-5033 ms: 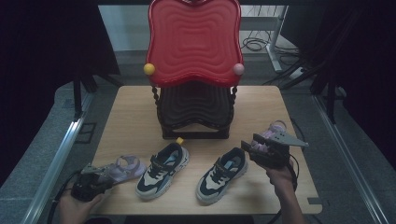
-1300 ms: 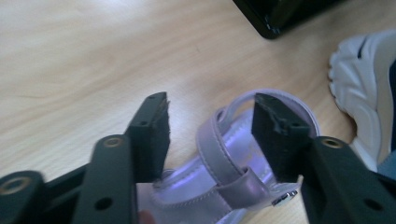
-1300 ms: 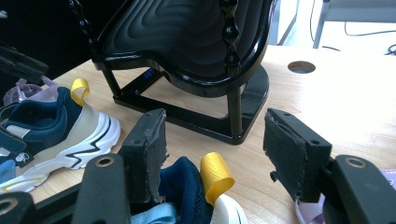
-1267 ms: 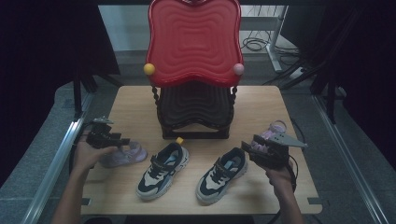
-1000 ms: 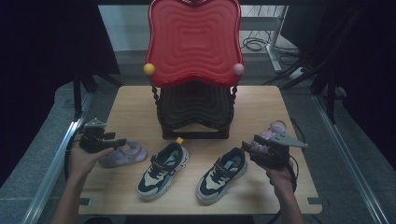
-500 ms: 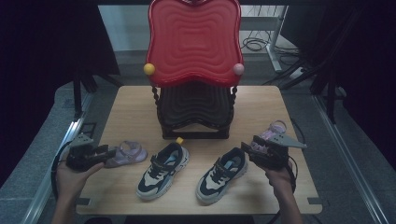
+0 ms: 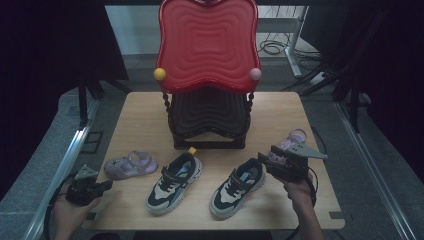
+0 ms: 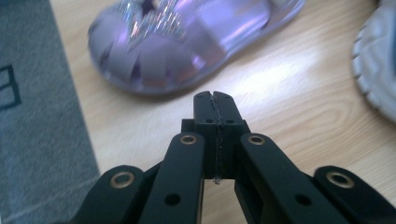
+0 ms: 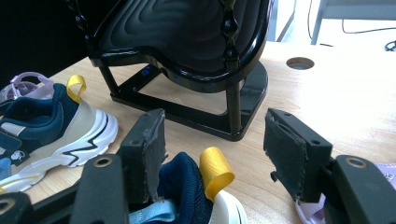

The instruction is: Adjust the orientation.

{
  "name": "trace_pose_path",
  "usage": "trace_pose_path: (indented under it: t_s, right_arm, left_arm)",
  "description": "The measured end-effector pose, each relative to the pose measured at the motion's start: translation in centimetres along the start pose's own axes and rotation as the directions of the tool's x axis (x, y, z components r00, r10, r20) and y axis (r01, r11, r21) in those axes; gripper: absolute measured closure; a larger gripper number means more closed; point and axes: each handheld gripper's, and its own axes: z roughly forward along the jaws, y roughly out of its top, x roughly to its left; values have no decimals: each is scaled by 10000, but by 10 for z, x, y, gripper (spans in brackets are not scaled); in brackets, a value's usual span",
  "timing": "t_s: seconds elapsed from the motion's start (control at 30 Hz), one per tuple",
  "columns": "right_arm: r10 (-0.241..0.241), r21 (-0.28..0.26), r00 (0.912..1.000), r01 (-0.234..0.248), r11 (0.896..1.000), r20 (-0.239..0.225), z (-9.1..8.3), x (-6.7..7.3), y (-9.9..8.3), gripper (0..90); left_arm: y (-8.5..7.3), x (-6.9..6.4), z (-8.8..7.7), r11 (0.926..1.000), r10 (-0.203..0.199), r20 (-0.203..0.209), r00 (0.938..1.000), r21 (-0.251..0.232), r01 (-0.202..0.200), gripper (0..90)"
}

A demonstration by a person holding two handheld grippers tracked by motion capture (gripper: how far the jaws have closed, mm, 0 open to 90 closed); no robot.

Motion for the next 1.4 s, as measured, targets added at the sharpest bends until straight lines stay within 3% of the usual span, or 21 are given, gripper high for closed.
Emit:
trace_pose_path:
  t_s: [0.5, 0.67, 0.87, 1.0, 1.4]
  right_arm:
    - [-18, 99, 10000, 18, 9999, 31, 2, 0, -2, 383]
    - [-17, 91, 10000, 17, 10000, 44, 3, -1, -2, 382]
    - [-48, 101, 10000, 48, 9999, 49, 3, 0, -2, 379]
    - [-20, 74, 9999, 19, 10000, 114, 2, -2, -2, 379]
    - [-67, 125, 10000, 66, 9999, 46, 3, 0, -3, 379]
  left_arm:
    - [-2, 16, 19, 9973, -663, -459, 9967, 271, 676, 900]
    - [4, 24, 20, 9959, -901, -466, 9948, 35, 903, 900]
    - [9, 34, 29, 9923, -1225, -464, 9914, 106, 1231, 900]
    - [12, 41, 31, 9881, -1539, -258, 9878, 40, 1540, 900]
    - [22, 52, 39, 9810, -1938, -112, 9810, -53, 1937, 900]
